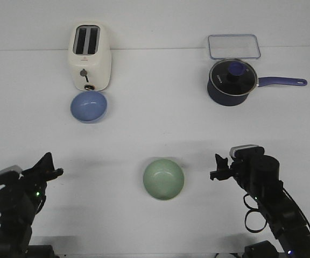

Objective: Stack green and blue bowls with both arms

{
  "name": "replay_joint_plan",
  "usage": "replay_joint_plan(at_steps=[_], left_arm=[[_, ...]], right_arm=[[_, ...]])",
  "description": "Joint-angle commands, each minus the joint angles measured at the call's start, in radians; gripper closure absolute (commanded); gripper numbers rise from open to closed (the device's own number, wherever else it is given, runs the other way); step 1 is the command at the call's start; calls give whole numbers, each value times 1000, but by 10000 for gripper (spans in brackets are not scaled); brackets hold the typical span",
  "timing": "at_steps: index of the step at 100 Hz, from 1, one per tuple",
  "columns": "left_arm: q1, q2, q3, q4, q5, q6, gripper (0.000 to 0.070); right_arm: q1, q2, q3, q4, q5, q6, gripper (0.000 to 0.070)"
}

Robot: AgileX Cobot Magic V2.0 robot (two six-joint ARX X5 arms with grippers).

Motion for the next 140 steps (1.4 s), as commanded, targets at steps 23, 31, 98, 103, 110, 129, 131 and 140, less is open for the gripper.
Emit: replay_joint_plan(at_steps=[23,31,98,103,110,129,131,140], left_arm=[[1,599,305,12,35,126,277],[1,728,383,19,35,133,147],[1,1383,868,0,69,117,699],[1,1384,868,-6,69,118,687],[1,1380,869,-18,72,117,687],[-1,1294,869,-67,184,129,687],[-3,1279,869,-76,205,130,687],[-21,1205,869,-135,301,147,687]], right_arm=[[-6,-13,11,25,-9,-10,355],[-6,-13,11,24,-9,-10,355],[-7,-11,11,7,-5,-12,355],[-7,-11,11,6,3,-19,355],[-7,-11,11,-3,30,-29,355],[-24,-20,-37,8,65,-31,355],[-27,-21,-47,15,71,-28,356],[-41,-39,-91,45,74,-19,356]])
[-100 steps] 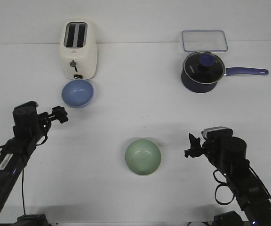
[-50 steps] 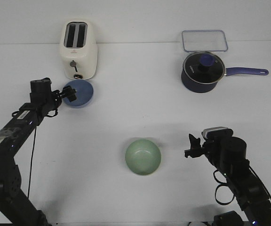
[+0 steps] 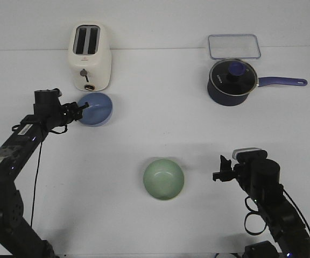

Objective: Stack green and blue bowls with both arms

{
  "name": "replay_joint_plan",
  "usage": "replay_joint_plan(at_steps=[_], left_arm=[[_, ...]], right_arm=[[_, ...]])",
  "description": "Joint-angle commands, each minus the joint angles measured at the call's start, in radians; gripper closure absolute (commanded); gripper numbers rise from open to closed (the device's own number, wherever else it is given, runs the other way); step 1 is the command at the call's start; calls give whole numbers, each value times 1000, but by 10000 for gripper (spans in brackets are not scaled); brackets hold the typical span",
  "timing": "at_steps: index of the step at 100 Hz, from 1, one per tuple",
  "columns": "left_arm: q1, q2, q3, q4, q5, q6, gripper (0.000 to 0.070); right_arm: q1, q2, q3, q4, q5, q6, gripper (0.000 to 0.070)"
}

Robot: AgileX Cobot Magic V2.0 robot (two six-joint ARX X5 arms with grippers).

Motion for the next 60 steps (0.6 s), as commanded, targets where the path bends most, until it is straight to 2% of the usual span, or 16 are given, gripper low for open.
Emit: replay_joint_plan(at_steps=[1,21,34,52,60], left_arm=[[-18,-62,21,-26,72,33,687],[-136,-224,-9,-203,119,167,687],[-276,-331,-126,-169,183,157,687],[-492,-373,-257,-67,181,105,687],[-570,-363,-282,-31,129,88,687]], right_arm=[[-6,-8,-23,29,3,3,356],[-13,-21,-41,43,0,15,356],[-13,-21,-41,43,-1,15,356],[-13,-21,-42,43,-26,15,356],[-13,-21,-41,43,-29,15,356]])
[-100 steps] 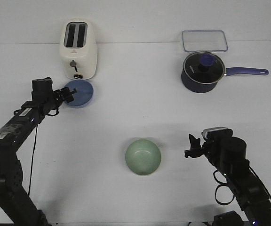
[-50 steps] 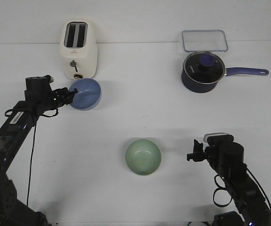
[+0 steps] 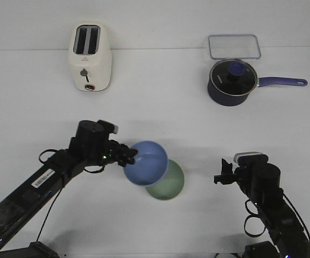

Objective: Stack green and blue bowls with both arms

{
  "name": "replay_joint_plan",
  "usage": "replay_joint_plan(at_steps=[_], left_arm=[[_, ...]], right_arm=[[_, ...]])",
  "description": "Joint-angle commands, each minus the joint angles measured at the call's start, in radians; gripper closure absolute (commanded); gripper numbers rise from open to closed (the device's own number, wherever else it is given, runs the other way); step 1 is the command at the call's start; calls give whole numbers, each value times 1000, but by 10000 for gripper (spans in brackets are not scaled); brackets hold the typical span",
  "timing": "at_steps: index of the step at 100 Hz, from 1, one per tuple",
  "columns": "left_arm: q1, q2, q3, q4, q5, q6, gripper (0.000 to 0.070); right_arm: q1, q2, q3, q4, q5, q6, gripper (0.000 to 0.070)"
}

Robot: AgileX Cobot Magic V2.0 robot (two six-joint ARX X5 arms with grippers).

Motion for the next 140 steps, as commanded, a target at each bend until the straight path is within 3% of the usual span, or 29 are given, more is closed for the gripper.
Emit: replay_joint_plan(at_steps=[1,12,36,42,49,56,73,87,92,99,108,122,140], left_arm=[[-56,21,3,30,-47,-28,687],[-132,51,3,57,-139,-25,687],[-187,82,3,110,-164,-25,674],[-189,82,3,116,-188,-24,582],[-190,81,3,125,-187,-25,421],[-189,73,3,119,-187,-23,346],[-150,16,3,111,-193,29,350],[-74,-88,3,105,-315,68,372],[-37,-136,3,99,-383,100,458],[17,-193,3,79,-439,167,700],[98,-257,3,39,-491,209,688],[227,-380,-58,48,-494,246,688],[360,-692,-421,388,-494,246,688]], right_arm=[[4,3,9,7,-3,10,356],[4,3,9,7,-4,10,356],[3,3,10,8,-12,10,356],[4,3,9,8,-12,10,356],[3,3,9,7,-12,10,356],[3,3,9,8,-12,10,356],[3,-2,9,23,-10,10,356],[2,-22,9,45,1,10,407],[1,-37,10,53,1,10,501],[0,-66,10,63,1,8,674],[0,-121,9,69,10,4,700],[1,-267,-21,117,34,-23,700],[1,-490,-140,207,34,-35,700]])
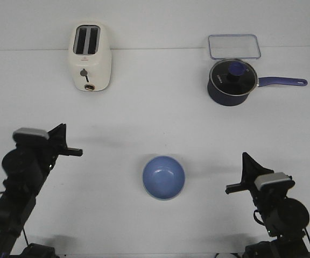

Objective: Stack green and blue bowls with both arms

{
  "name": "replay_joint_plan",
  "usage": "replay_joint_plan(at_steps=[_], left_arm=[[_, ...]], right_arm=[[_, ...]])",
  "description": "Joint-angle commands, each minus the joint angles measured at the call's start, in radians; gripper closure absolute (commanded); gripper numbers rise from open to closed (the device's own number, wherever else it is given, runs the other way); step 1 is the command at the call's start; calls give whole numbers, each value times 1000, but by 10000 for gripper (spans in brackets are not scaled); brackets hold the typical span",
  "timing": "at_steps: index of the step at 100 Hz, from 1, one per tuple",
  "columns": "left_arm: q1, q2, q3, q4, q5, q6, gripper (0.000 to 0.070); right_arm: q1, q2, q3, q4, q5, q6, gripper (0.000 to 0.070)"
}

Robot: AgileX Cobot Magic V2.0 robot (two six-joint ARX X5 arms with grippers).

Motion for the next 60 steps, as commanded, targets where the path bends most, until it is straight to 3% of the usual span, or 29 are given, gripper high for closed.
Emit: replay_joint_plan(at_steps=[1,13,28,60], left_arm=[[27,-112,-151,153,2,19,688],[68,-253,-317,305,0,6,689],[72,-312,-334,273,0,-51,688],[72,-344,-334,274,0,-53,686]], right_arm=[[1,-48,-34,15,4,-15,700],[1,-89,-58,10,35,-9,700],[1,-89,-58,11,76,-16,700],[1,-89,-58,10,75,-19,700]])
